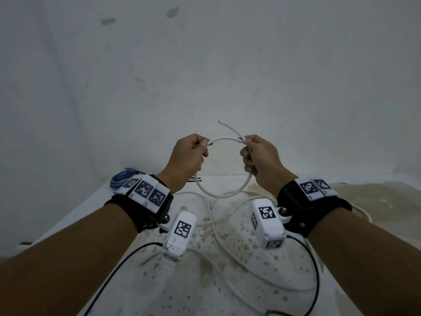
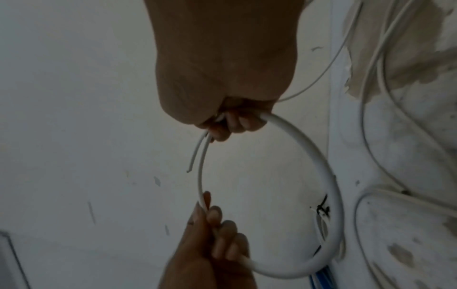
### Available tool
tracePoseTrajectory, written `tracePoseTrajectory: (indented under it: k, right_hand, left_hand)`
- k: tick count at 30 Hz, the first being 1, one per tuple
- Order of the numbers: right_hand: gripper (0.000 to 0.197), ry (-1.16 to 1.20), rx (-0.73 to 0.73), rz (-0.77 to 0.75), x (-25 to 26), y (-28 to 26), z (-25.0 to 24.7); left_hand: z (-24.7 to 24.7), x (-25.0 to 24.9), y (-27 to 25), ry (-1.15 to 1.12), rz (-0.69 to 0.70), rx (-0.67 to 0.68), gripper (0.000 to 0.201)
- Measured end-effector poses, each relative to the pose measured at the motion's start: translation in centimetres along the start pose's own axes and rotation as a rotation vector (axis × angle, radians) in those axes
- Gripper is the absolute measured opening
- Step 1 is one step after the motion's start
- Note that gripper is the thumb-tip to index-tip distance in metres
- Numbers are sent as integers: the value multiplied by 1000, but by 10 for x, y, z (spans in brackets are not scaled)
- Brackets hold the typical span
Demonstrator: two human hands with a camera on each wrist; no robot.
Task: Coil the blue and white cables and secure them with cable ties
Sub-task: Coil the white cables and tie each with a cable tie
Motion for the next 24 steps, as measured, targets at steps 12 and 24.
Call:
tracePoseTrajectory:
  k: [12,24]
  right_hand:
    - [16,-98,277,-78,9,-13,37]
    - [27,163,71,-59,22,-10,19]
  left_hand:
    - [19,-38,-7,2,79,139,18]
    - [-2,-16,-2,-44,22,-81,33]
Point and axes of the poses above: each hand's wrist, its own y-axis towards the middle knuckle, its own z-axis out of the palm, x = y × z, the point moved 10 cm from there along y, towards the middle knuckle, and after that the axes turned 8 degrees about -z, right-handed, at the moved point
